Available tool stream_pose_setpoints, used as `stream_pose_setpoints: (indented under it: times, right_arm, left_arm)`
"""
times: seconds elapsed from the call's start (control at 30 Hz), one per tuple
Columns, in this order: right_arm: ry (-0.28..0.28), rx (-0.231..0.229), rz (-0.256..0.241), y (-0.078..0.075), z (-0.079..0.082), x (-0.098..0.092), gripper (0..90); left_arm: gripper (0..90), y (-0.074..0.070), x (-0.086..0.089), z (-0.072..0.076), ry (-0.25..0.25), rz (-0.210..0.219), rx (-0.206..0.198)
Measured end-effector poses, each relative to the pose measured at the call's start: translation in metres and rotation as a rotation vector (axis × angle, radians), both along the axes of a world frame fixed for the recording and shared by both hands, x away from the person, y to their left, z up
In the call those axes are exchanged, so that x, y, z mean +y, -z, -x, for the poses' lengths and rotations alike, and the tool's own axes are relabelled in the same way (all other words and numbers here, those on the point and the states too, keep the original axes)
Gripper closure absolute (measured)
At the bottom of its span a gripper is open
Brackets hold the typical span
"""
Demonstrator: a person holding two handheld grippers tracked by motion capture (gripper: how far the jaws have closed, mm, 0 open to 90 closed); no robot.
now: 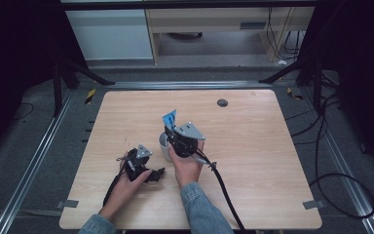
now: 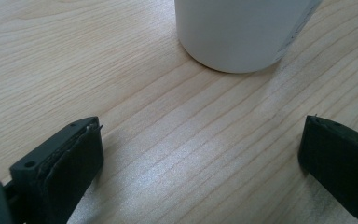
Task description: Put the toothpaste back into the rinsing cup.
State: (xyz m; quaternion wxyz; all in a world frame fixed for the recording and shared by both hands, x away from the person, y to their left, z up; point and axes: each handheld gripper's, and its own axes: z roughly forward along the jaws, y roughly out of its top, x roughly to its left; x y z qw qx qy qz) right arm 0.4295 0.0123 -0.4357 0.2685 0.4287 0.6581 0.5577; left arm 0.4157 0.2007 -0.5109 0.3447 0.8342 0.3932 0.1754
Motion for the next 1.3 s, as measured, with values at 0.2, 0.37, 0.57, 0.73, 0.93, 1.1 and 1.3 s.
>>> stream_pose_setpoints:
  times: [0.2, 0.37, 0.57, 0.73, 0.93, 1.1, 1.3]
  right_arm:
    - [0.001, 0.018, -0.015, 0.000, -0.002, -0.003, 72.2]
    - [0.004, 0.031, -0.029, -0.001, -0.005, -0.006, 71.9]
    - [0.000, 0.047, -0.039, -0.001, -0.008, -0.012, 71.2]
    - [0.001, 0.054, -0.042, -0.001, -0.009, -0.014, 70.8]
    - [0.007, 0.058, -0.033, -0.002, -0.009, -0.016, 69.8]
    - [0.014, 0.058, -0.024, -0.002, -0.009, -0.017, 67.2]
    - [0.015, 0.057, -0.009, -0.003, -0.009, -0.018, 65.5]
  left_arm:
    - [0.0, 0.000, 0.000, 0.000, 0.000, 0.000, 0.000]
    - [0.0, 0.000, 0.000, 0.000, 0.002, -0.002, 0.001]
    - [0.0, 0.000, 0.000, 0.000, 0.000, 0.000, 0.003]
    - [0.0, 0.000, 0.000, 0.000, 0.002, -0.001, 0.004]
    - [0.0, 0.000, 0.000, 0.000, 0.002, -0.002, 0.004]
    - [0.0, 0.000, 0.000, 0.000, 0.003, -0.003, 0.004]
    - [0.0, 0.000, 0.000, 0.000, 0.003, -0.002, 0.004]
